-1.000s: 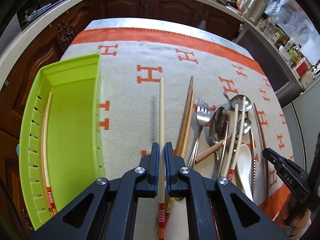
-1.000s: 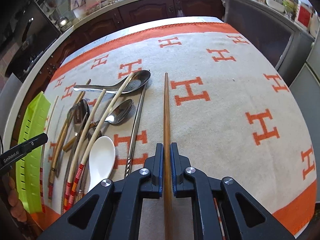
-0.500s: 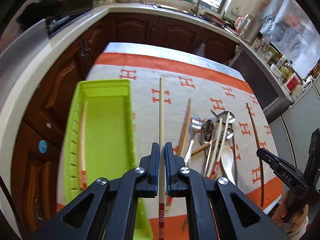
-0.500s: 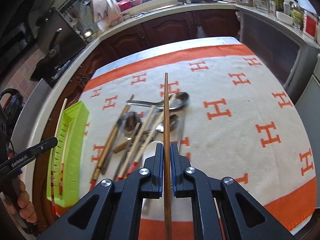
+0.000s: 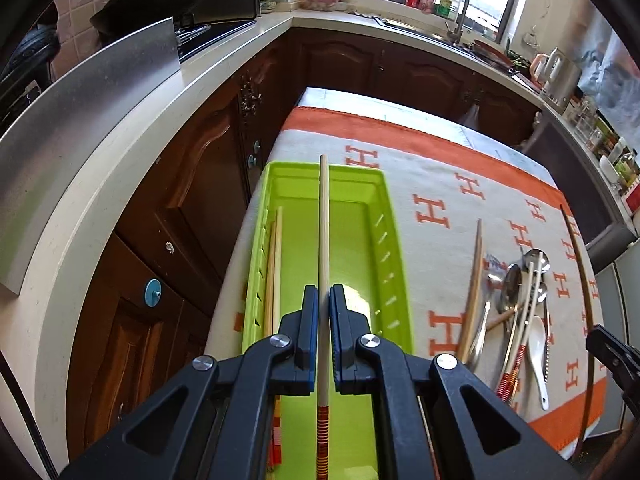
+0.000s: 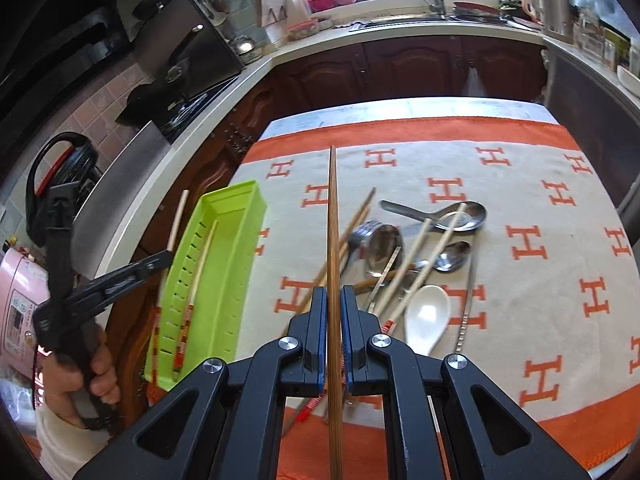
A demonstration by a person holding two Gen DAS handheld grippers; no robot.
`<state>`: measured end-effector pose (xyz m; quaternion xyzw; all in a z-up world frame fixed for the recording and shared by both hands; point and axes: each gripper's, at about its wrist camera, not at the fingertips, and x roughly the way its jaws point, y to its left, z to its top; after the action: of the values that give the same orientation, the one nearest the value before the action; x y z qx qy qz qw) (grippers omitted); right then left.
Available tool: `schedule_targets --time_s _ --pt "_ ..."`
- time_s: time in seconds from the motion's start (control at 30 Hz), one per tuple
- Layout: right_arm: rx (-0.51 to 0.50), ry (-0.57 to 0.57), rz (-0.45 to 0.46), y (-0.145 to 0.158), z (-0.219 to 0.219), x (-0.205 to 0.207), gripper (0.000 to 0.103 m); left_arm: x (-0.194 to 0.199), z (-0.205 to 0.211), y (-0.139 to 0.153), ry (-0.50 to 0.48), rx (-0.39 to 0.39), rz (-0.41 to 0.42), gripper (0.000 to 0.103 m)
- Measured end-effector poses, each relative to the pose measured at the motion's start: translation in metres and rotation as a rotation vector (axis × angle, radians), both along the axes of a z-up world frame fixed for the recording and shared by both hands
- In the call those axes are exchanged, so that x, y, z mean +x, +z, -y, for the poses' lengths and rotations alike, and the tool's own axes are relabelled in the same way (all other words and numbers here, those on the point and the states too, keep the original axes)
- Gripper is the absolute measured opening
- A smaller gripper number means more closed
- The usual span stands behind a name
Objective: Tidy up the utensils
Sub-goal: 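Lower both chopsticks into the lime-green tray and open both tools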
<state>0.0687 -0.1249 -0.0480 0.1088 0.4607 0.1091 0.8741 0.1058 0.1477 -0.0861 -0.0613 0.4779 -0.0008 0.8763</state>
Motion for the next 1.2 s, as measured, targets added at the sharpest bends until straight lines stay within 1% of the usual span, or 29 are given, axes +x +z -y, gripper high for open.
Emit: schedule_targets --time_s 0.23,0.3,0.43,0.6,0.73,0.87,0.97,1.2 --pt "0.009 0.073 -0.014 0.007 -0.050 0.015 0.006 0.007 -0.011 -0.015 0.015 -0.012 -0.036 0.004" --pt "0.011 0.087 -0.018 0.007 -0.065 0.021 0.006 0.003 -0.014 -0.014 0.020 0.012 -0.034 0.004" --pt "0.041 0.111 -0.061 0.000 -0.092 0.037 0.006 -0.008 -0.026 -0.004 0.043 0.051 -0.012 0.005" --pt "0.074 0.138 -0.130 -0.016 -0.135 0.058 0.006 -0.020 -0.049 0.005 0.084 0.035 0.004 0.007" --pt "0.092 0.145 -0.175 -0.028 -0.161 0.069 0.006 -0.024 -0.063 0.007 0.113 0.029 0.007 0.007" --pt "0.106 0.113 -0.203 -0.038 -0.172 0.080 0.008 -0.026 -0.073 0.007 0.128 0.017 0.005 0.008" --pt "0.099 0.097 -0.198 -0.040 -0.172 0.085 0.008 -0.025 -0.076 0.007 0.131 0.012 0.003 0.008" --pt "0.088 0.079 -0.172 -0.034 -0.144 0.077 0.008 -0.024 -0.067 0.006 0.116 0.003 -0.007 0.008"
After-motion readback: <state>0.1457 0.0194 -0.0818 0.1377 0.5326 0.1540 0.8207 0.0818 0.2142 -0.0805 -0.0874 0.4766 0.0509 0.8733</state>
